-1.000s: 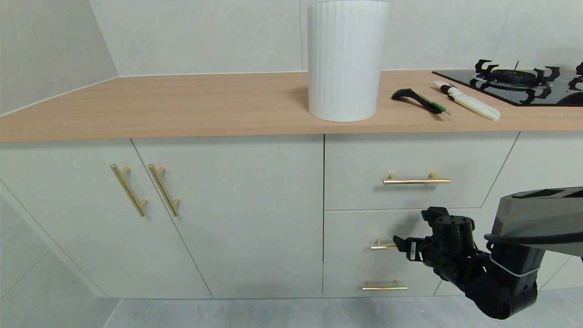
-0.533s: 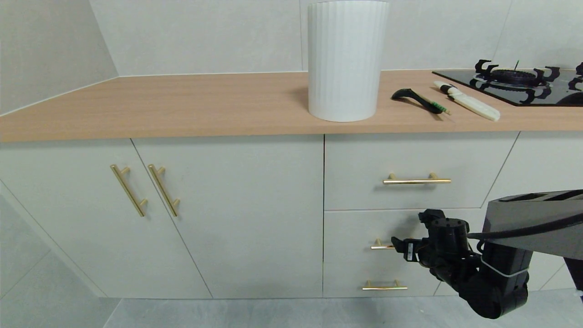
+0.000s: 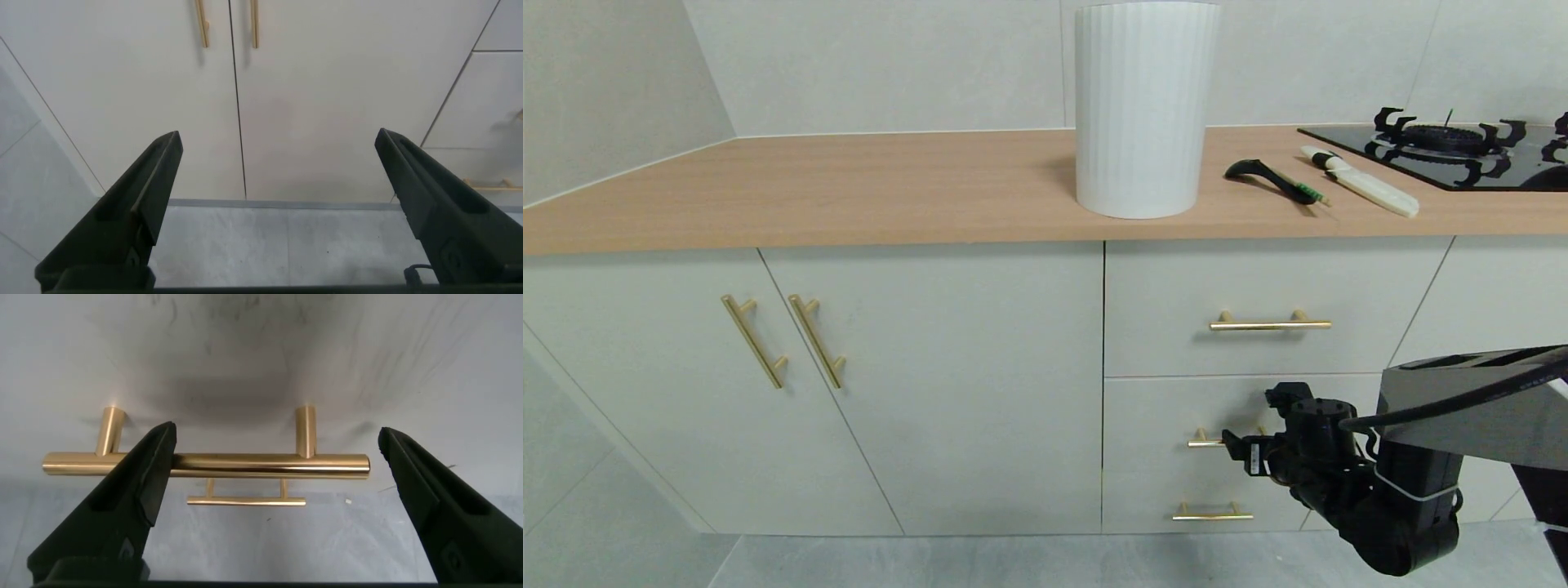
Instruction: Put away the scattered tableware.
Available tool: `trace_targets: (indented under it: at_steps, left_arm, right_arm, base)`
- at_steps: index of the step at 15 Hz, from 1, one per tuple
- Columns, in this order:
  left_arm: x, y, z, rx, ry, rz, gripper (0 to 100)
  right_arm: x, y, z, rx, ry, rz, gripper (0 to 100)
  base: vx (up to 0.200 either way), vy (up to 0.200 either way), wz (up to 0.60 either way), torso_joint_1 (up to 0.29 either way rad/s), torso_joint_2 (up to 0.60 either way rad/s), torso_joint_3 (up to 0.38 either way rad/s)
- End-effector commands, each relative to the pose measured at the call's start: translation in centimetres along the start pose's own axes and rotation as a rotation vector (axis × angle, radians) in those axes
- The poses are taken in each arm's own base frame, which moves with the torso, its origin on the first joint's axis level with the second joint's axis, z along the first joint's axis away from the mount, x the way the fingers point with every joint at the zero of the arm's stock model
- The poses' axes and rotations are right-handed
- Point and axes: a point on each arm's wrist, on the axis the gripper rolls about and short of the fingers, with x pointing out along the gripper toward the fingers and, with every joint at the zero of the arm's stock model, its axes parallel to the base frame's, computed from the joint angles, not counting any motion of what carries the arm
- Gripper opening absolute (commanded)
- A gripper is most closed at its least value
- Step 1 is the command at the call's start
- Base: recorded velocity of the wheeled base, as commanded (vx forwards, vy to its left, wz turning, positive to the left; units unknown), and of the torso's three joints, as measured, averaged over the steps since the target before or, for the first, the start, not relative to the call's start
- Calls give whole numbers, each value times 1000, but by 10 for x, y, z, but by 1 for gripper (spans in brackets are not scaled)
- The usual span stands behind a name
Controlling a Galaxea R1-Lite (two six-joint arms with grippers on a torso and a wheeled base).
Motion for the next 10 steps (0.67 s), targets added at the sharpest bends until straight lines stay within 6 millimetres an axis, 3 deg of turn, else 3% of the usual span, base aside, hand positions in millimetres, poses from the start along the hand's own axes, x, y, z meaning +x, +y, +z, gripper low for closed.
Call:
trace_targets:
  at_steps: [1,10]
  left_arm:
    - [0,0,0,-1,-1,1,100]
    - [0,0,0,-1,1,1,100]
  right_arm:
    - [1,0,-6,-8,23,-2,100]
    - [-4,-2,-9,-22,43,-5,100]
  base:
    - [0,0,0,0,0,0]
    - [0,0,0,0,0,0]
